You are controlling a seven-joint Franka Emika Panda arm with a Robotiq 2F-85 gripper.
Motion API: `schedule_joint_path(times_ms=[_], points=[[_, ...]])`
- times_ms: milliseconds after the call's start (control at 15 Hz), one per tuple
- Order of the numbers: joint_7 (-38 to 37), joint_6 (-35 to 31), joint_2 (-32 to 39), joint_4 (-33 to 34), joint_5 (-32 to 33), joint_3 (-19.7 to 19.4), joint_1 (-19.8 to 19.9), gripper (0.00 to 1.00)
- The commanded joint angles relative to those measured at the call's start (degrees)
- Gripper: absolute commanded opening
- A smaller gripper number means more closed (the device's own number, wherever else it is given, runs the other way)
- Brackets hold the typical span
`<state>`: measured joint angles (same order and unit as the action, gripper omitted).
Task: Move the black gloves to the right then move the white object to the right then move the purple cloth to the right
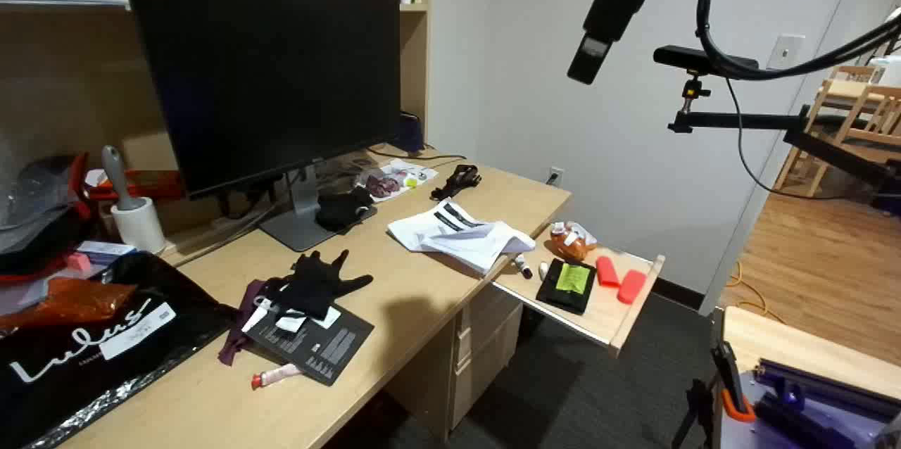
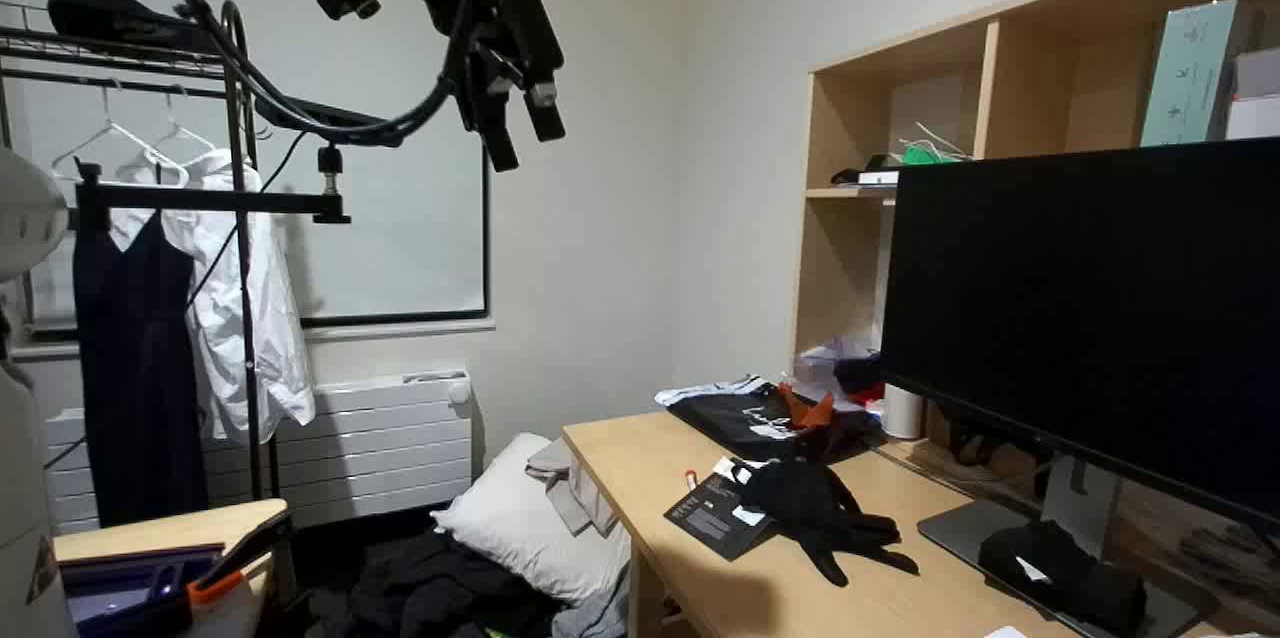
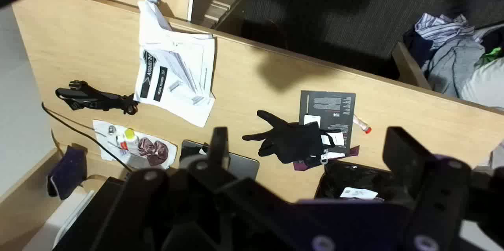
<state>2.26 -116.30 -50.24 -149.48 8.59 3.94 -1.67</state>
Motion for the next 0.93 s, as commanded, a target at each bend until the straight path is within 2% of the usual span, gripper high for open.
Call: schedule_joint_path(times_ms=[0, 267, 400, 667, 867], points=[[-0.20, 0.13, 0.06, 0.11, 0.21, -0.21, -0.30, 1.00], [-0.20, 0.13, 0.06, 0.11, 0.21, -0.21, -0.29, 1.00], [-2.21, -0.66, 4.11, 2.09, -0.68, 0.72, -0.23, 1.00], [-2.94, -1.21, 17.24, 7.12, -3.32, 0.55, -1.15, 1.00], [-5.67, -4.81, 27.34, 11.15, -4.00, 1.32, -0.84, 1.00]])
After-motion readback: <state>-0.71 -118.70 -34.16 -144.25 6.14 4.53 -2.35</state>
